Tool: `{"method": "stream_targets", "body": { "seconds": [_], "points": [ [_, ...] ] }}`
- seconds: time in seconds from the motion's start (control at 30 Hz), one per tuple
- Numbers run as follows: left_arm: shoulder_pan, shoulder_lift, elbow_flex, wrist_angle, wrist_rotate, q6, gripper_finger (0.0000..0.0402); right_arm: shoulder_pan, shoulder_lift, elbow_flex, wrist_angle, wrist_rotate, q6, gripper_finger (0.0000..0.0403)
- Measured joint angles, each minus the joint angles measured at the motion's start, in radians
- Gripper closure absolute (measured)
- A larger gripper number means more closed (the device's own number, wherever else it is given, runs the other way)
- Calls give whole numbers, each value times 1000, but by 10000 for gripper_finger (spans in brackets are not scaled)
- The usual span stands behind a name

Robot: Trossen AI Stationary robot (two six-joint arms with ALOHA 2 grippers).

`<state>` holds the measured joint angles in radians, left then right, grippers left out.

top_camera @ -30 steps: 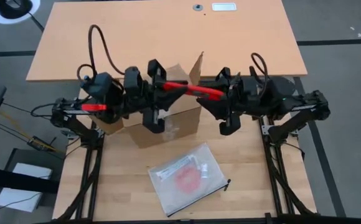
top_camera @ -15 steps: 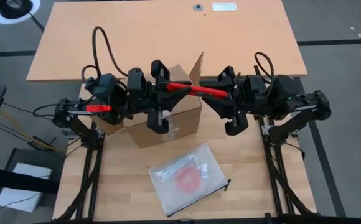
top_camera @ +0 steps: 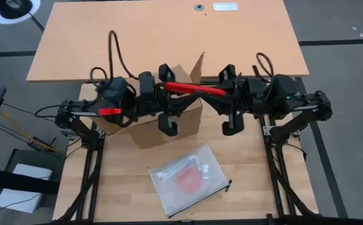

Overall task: Unpack boxes
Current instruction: Break down the cardboard box until it is fully flat using the red cutter

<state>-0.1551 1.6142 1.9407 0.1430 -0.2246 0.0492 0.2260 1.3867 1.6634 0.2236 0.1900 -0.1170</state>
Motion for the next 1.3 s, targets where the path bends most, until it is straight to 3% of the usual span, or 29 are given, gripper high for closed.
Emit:
{"method": "stream_targets", "body": {
  "seconds": [0.2, 0.4, 0.53, 0.7, 0.87, 1.0, 1.13, 1.3],
  "points": [
    [1, -105, -1, -209, -71, 29, 256, -3, -17, 1, -14, 52, -20, 348],
    [0, -260, 4, -685, -140, -82, 256, -52, -41, 3, -121, 53, -16, 348],
    [0, -306, 2, -1053, -153, -253, 255, -107, -16, 45, -352, 36, 7, 348],
    [-12, -305, -35, -1413, -157, -425, 255, -187, 80, 188, -725, -95, 24, 348],
    [-51, -300, -159, -1474, -157, -512, 254, -216, 180, 372, -986, -229, -37, 348],
    [-63, -304, -248, -1487, -183, -526, 254, -216, 267, 464, -1129, -254, -106, 348],
    [-62, -305, -322, -1457, -259, -545, 254, -217, 316, 495, -1169, -267, -132, 348],
    [-65, -307, -351, -1417, -267, -558, 254, -217, 348, 494, -1165, -252, -153, 348]
  ]
}}
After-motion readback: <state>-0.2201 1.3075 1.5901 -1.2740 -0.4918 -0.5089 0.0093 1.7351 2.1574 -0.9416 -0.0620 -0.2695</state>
